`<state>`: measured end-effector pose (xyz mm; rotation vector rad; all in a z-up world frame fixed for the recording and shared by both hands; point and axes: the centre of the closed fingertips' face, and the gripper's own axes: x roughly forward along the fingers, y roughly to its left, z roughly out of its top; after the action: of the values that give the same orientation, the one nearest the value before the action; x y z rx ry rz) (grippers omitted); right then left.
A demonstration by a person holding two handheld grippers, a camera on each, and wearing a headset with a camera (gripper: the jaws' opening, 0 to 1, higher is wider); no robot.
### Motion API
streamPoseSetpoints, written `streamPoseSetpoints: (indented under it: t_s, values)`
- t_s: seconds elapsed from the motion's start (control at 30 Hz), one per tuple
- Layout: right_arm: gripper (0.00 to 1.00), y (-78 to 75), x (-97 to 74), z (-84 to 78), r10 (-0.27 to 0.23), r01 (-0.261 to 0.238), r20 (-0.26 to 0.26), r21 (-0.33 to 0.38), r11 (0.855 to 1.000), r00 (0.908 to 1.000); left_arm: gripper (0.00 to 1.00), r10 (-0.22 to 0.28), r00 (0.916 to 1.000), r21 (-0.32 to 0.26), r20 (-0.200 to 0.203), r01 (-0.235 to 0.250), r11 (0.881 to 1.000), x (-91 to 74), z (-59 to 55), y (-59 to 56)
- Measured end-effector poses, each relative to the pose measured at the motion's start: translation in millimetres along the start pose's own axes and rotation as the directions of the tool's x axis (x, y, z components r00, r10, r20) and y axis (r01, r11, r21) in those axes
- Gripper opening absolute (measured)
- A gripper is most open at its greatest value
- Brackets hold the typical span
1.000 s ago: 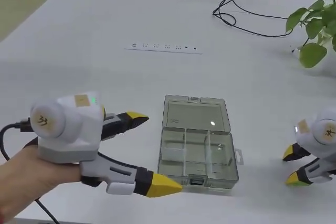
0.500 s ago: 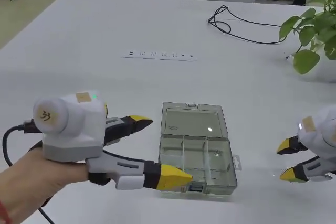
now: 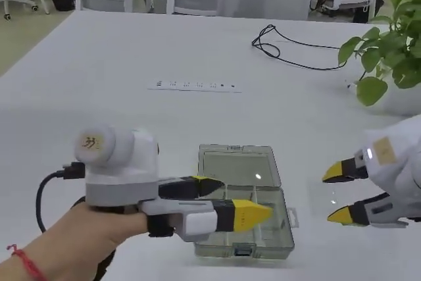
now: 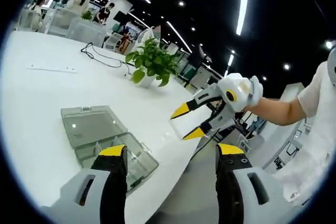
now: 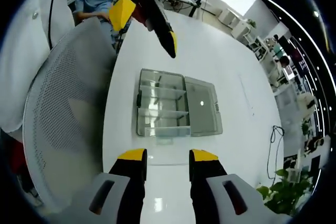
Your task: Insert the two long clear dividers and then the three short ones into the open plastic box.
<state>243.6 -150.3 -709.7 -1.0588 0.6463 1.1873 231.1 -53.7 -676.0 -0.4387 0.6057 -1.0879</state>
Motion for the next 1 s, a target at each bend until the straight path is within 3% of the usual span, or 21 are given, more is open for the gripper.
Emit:
streamPoseSetpoints:
  t_s: [0.03, 0.2, 0.37, 0.53, 1.0]
  values:
    - [0.33, 1.0, -1.7, 4.7, -0.003, 0.003, 0.004, -0.008, 1.0, 1.0, 0.66, -0.018, 0.9998, -0.011, 0.001, 0.018, 1.0, 2.8, -0.1, -4.0]
    - [0.33, 6.8, -9.9, 30.3, -0.017, 0.017, 0.01, -0.05, 0.999, 0.9998, 0.56, -0.019, 0.9998, -0.099, -0.007, 0.018, 0.995, 13.0, -2.5, -9.6]
    - [0.33, 10.1, -16.6, 48.7, -0.026, 0.028, 0.024, -0.05, 0.998, 0.9994, 0.46, -0.05, 0.9987, -0.158, -0.008, 0.048, 0.986, 22.5, -4.7, -19.7]
    - [0.33, 11.6, -19.7, 54.0, -0.041, 0.041, 0.01, -0.057, 0.998, 0.9991, 0.36, -0.061, 0.9981, -0.226, 0.001, 0.06, 0.972, 30.1, -7.1, -24.2]
    - [0.33, 20.5, -25.6, 66.7, -0.034, 0.035, 0.016, -0.053, 0.998, 0.9993, 0.13, -0.104, 0.9945, -0.268, -0.015, 0.096, 0.959, 35.7, -15.0, -36.3]
